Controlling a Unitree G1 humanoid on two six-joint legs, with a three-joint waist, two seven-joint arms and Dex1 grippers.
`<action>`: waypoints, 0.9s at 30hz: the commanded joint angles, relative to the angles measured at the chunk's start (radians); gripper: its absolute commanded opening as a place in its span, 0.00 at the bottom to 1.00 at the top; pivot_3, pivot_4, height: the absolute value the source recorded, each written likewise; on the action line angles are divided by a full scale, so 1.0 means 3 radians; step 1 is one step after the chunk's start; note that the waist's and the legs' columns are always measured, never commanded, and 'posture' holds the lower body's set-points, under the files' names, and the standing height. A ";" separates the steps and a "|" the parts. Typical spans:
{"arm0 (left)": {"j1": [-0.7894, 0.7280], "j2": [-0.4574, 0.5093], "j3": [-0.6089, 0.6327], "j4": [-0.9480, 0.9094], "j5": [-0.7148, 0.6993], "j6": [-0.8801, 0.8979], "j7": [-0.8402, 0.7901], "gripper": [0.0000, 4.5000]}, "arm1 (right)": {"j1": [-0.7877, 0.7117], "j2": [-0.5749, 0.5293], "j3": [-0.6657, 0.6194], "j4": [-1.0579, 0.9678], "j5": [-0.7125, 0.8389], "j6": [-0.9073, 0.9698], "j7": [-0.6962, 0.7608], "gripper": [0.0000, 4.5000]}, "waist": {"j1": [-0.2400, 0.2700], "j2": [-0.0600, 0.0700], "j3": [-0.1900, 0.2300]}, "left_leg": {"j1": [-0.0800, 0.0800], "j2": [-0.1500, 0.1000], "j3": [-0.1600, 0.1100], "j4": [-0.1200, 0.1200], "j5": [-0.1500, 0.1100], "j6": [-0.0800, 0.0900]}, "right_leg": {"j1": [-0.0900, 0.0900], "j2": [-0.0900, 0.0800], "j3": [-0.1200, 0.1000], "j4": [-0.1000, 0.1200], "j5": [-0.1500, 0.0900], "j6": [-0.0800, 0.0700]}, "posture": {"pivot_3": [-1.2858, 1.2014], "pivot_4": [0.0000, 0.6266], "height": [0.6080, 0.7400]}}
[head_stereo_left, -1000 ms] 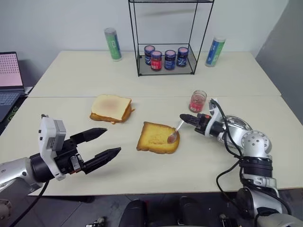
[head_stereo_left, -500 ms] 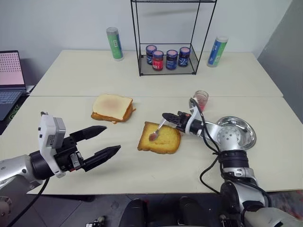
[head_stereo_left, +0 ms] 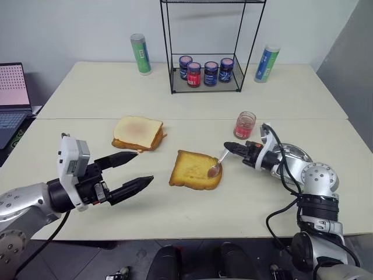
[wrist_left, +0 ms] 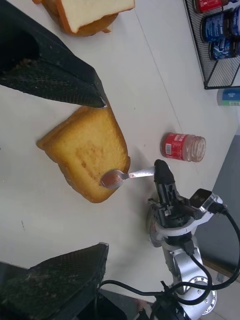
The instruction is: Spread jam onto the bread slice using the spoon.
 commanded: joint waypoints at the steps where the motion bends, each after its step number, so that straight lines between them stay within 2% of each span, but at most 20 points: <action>1: -0.0241 0.0026 -0.0159 0.0076 0.0076 -0.0091 -0.0042 1.00 | -0.0150 0.0146 -0.0323 -0.0292 0.0459 0.0061 -0.0373 0.01 | -0.0002 0.0000 0.0000 | 0.0000 0.0001 0.0000 0.0000 0.0000 0.0000 | 0.0000 0.0001 0.0001 0.0000 0.0000 0.0000 | 0.52 0.24 1.00; 4: -0.0427 0.0014 -0.0303 0.0126 0.0115 -0.0097 -0.0073 1.00 | -0.0161 0.0216 -0.0466 -0.0426 0.0747 0.0055 -0.0672 0.01 | -0.0005 0.0001 0.0001 | 0.0000 0.0001 0.0001 -0.0001 0.0000 0.0000 | 0.0000 0.0002 0.0002 0.0000 0.0000 0.0000 | 0.52 0.24 1.00; 9: -0.1340 -0.0060 -0.0996 0.0375 0.0353 -0.0148 -0.0208 1.00 | -0.0072 0.0048 -0.0794 -0.0824 0.1107 -0.0251 -0.1228 0.01 | 0.0033 -0.0005 0.0006 | -0.0003 -0.0002 -0.0003 0.0002 0.0000 0.0000 | 0.0000 0.0015 -0.0002 0.0001 -0.0002 0.0007 | 0.52 0.24 1.00; 13: -0.2078 -0.0424 -0.1725 0.0802 0.0824 -0.0394 -0.0473 1.00 | 0.0247 -0.0300 -0.1140 -0.1092 0.1241 -0.0549 -0.1453 0.01 | 0.0082 -0.0005 0.0007 | -0.0004 -0.0008 0.0003 0.0002 0.0000 0.0000 | 0.0004 0.0014 0.0003 -0.0011 0.0002 0.0015 | 0.52 0.24 1.00; 14: -0.2212 -0.0532 -0.1885 0.0922 0.0948 -0.0492 -0.0561 1.00 | 0.0371 -0.0397 -0.1227 -0.1134 0.1253 -0.0613 -0.1474 0.01 | 0.0038 -0.0006 0.0007 | -0.0007 -0.0008 0.0005 0.0001 0.0000 0.0001 | 0.0005 0.0014 0.0005 -0.0018 0.0004 0.0018 | 0.52 0.24 1.00; 19: -0.2477 -0.0872 -0.2244 0.1331 0.1269 -0.0815 -0.0907 1.00 | 0.0906 -0.0572 -0.1463 -0.1183 0.1311 -0.0965 -0.1466 0.01 | 0.0065 -0.0007 0.0008 | -0.0009 -0.0006 0.0005 -0.0001 -0.0001 0.0001 | 0.0002 0.0017 0.0007 -0.0018 0.0006 0.0016 | 0.52 0.24 1.00; 22: -0.2506 -0.0970 -0.2449 0.1515 0.1553 -0.1122 -0.1113 1.00 | 0.1245 -0.0522 -0.1511 -0.1132 0.1284 -0.1135 -0.1380 0.01 | 0.0034 -0.0007 0.0008 | -0.0007 -0.0003 0.0007 -0.0001 -0.0001 0.0002 | 0.0001 0.0019 0.0011 -0.0015 0.0004 0.0018 | 0.52 0.24 1.00; 27: -0.2540 -0.1129 -0.2495 0.1692 0.1704 -0.1315 -0.1238 1.00 | 0.1498 -0.0487 -0.1491 -0.0878 0.1237 -0.1407 -0.1139 0.01 | -0.0003 -0.0006 0.0009 | -0.0004 -0.0001 0.0006 0.0000 -0.0001 0.0002 | 0.0002 0.0021 0.0011 -0.0011 -0.0003 0.0030 | 0.52 0.24 1.00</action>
